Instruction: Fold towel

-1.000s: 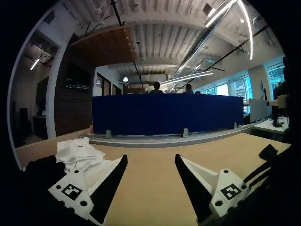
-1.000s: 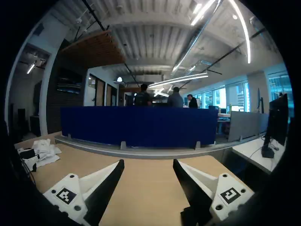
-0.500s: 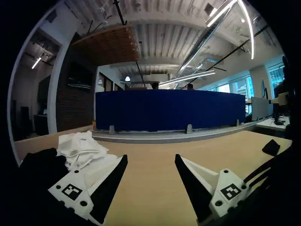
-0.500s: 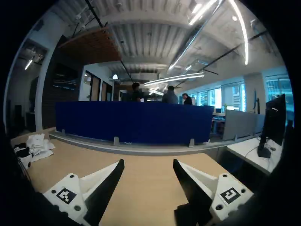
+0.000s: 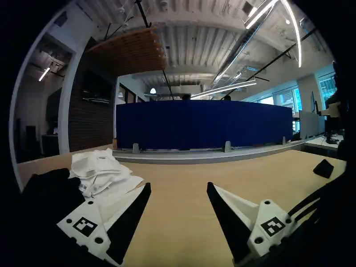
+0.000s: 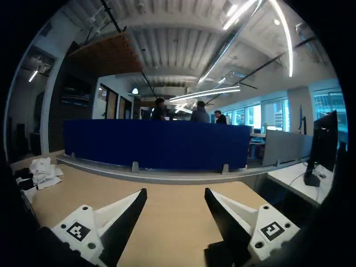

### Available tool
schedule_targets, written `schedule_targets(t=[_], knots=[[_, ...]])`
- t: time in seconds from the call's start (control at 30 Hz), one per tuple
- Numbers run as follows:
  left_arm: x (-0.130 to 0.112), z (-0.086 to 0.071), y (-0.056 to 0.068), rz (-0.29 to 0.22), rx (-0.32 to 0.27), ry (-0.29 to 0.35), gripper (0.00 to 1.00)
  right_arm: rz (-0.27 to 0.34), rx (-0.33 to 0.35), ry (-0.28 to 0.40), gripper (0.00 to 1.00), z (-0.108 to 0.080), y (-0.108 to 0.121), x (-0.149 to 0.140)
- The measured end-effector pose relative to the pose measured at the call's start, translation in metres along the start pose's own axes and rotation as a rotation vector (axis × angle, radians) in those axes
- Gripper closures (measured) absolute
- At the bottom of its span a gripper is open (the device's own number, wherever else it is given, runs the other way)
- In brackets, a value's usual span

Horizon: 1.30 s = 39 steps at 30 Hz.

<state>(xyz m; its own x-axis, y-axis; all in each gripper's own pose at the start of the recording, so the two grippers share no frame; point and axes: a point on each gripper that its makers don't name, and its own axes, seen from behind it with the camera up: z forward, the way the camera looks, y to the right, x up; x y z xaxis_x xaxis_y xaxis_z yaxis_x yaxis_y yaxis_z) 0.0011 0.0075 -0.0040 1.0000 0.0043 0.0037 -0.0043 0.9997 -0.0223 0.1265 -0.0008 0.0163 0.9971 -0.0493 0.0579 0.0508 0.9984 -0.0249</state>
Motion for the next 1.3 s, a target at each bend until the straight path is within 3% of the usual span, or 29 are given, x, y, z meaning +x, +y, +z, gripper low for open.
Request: schedule_targets(t=[0.37,0.77,1.3], knots=[[-0.001,0.001,0.001,-0.007,-0.005,0.005,0.07,-0.004,0.0,0.007,0.0,0.0,0.002,0.006],[0.0,0.002,0.001,-0.005,-0.005,0.004,0.06,-0.019,-0.019,0.037,0.0,0.0,0.02,0.001],[0.0,0.001,0.0,-0.005,-0.005,0.004,0.06,0.056,-0.003,0.053,0.0,0.001,0.019,-0.055]])
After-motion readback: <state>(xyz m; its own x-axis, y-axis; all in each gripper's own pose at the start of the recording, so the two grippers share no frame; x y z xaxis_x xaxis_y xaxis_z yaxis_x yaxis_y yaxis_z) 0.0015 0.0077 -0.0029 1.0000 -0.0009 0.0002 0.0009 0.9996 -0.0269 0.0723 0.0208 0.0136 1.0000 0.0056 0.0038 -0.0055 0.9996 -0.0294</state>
